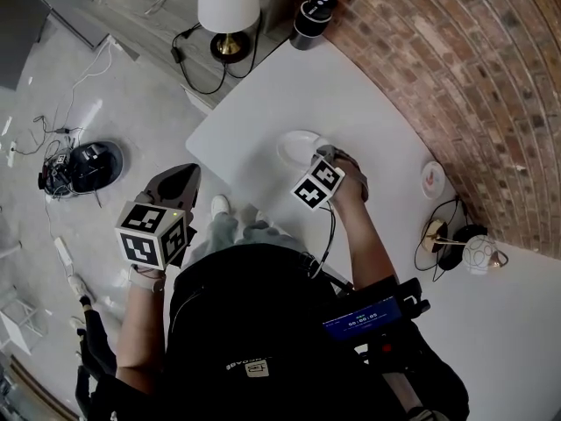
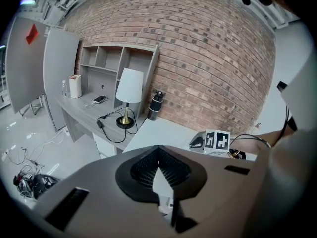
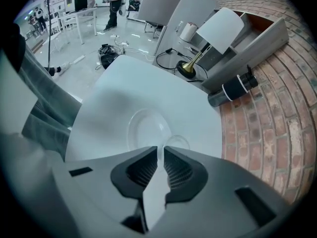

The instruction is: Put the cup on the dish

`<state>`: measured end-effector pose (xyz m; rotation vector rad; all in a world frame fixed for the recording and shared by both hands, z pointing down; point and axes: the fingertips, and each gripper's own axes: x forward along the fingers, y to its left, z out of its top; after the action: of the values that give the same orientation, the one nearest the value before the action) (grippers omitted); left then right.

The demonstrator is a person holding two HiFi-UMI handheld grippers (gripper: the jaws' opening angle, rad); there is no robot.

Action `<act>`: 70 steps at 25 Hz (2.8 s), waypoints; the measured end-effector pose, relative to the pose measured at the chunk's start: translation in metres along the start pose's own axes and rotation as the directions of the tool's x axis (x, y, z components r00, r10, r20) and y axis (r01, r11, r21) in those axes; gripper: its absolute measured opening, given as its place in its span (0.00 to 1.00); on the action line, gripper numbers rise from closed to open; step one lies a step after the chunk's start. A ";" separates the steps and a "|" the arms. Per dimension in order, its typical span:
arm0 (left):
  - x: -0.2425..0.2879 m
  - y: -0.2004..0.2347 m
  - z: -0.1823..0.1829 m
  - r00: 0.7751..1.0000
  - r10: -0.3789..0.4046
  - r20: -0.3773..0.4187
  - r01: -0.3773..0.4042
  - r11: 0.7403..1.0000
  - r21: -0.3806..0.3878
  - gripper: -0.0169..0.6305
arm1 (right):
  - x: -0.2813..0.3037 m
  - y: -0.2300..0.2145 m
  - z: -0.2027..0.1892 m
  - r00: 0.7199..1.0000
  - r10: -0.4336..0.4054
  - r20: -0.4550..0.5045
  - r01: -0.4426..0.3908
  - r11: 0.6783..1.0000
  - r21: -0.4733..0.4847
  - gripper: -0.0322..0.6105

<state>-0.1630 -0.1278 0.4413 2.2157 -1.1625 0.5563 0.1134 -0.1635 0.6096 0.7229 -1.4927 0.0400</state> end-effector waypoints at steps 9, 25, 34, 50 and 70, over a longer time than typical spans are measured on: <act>-0.001 0.004 -0.004 1.000 0.018 -0.017 -0.018 1.000 -0.013 0.04 | 0.015 0.009 0.004 1.000 0.024 -0.003 -0.024 1.000 -0.020 0.12; 0.000 0.006 -0.009 0.999 0.034 -0.026 -0.035 0.999 -0.031 0.04 | 0.027 0.012 0.011 1.000 0.012 0.001 -0.012 0.999 -0.043 0.12; 0.001 0.007 -0.012 0.999 0.040 -0.036 -0.041 0.998 -0.041 0.04 | 0.031 0.012 0.016 1.000 -0.014 0.011 0.014 0.998 -0.055 0.12; 0.001 0.005 -0.015 0.999 0.038 -0.029 -0.039 0.998 -0.052 0.04 | 0.032 0.013 0.018 0.998 -0.068 0.013 0.068 0.995 -0.075 0.12; -0.003 0.005 -0.020 0.999 0.027 -0.020 -0.028 0.998 -0.055 0.04 | 0.018 0.005 0.015 0.995 -0.096 0.036 0.096 0.995 0.007 0.17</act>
<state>-0.1705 -0.1153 0.4557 2.1458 -1.1859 0.5489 0.0998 -0.1735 0.6266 0.8028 -1.4907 -0.0424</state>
